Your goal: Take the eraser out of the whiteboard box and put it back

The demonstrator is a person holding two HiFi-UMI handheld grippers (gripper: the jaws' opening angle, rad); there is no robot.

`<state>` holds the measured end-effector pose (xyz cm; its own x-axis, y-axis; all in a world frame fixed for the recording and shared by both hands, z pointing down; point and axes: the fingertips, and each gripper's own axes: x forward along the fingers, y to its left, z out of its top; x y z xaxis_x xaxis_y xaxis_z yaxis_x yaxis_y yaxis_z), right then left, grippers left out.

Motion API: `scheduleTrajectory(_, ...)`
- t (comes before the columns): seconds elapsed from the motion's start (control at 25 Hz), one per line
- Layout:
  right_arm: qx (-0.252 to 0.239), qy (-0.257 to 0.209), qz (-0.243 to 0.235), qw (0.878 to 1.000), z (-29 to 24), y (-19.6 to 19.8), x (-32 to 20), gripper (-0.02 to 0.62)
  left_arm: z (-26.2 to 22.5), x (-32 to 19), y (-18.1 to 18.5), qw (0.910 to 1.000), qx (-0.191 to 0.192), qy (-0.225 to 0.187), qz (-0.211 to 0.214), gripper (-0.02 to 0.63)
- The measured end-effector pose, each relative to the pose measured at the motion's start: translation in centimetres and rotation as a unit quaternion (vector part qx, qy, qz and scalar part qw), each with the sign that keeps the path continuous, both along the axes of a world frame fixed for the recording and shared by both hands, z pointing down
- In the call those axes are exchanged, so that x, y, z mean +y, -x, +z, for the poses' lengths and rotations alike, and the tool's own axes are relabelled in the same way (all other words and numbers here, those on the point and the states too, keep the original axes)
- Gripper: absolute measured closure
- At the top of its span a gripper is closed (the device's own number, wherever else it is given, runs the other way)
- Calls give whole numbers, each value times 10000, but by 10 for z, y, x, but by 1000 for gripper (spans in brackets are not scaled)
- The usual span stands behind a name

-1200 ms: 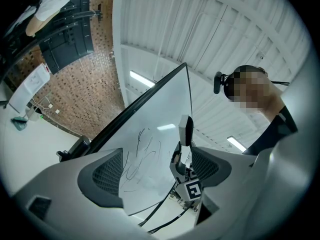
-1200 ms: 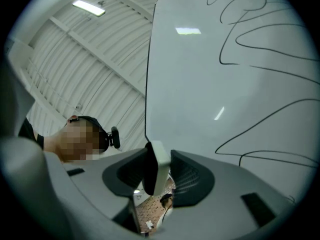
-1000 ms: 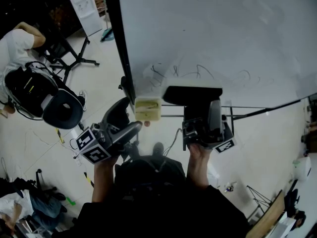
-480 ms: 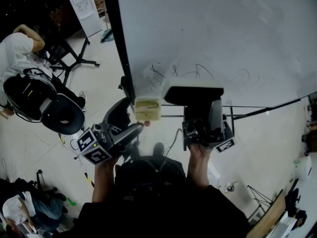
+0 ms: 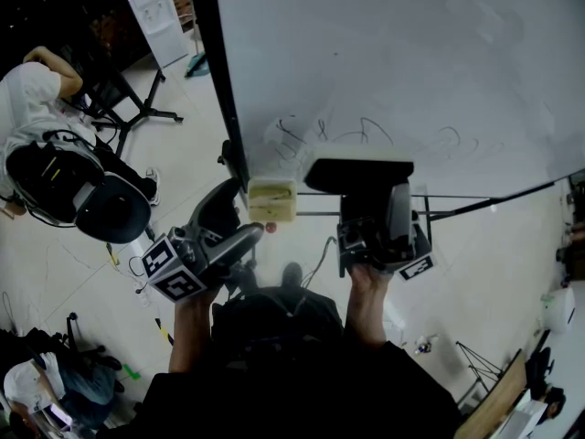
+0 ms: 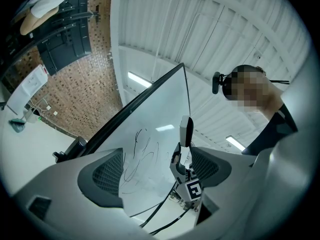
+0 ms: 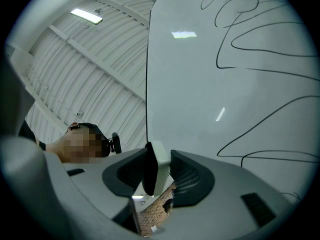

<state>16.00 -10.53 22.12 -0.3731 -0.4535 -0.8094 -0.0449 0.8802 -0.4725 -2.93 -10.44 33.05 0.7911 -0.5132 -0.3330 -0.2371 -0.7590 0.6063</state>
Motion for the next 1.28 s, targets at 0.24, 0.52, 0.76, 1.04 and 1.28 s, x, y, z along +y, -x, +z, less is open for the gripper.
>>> scheduleTrajectory(0.24,34,33,-15,10000,4,0,-2,433,2,-1,1,10000,11,-52,5,179)
scheduleTrajectory(0.52,104,50,3,9999,7,1,-3,433,3,-2,2,10000,49,-1,-25,179)
scheduleTrajectory(0.76,291,86,71,9995,11,5,-6,433,5,-3,5,10000,73,24,-57,179)
scheduleTrajectory(1.04,694,140,287,9971,17,10,-8,434,6,-3,8,9999,110,75,-105,179)
scheduleTrajectory(1.28,926,259,350,9947,27,14,-13,433,4,-4,8,9996,187,179,-125,179)
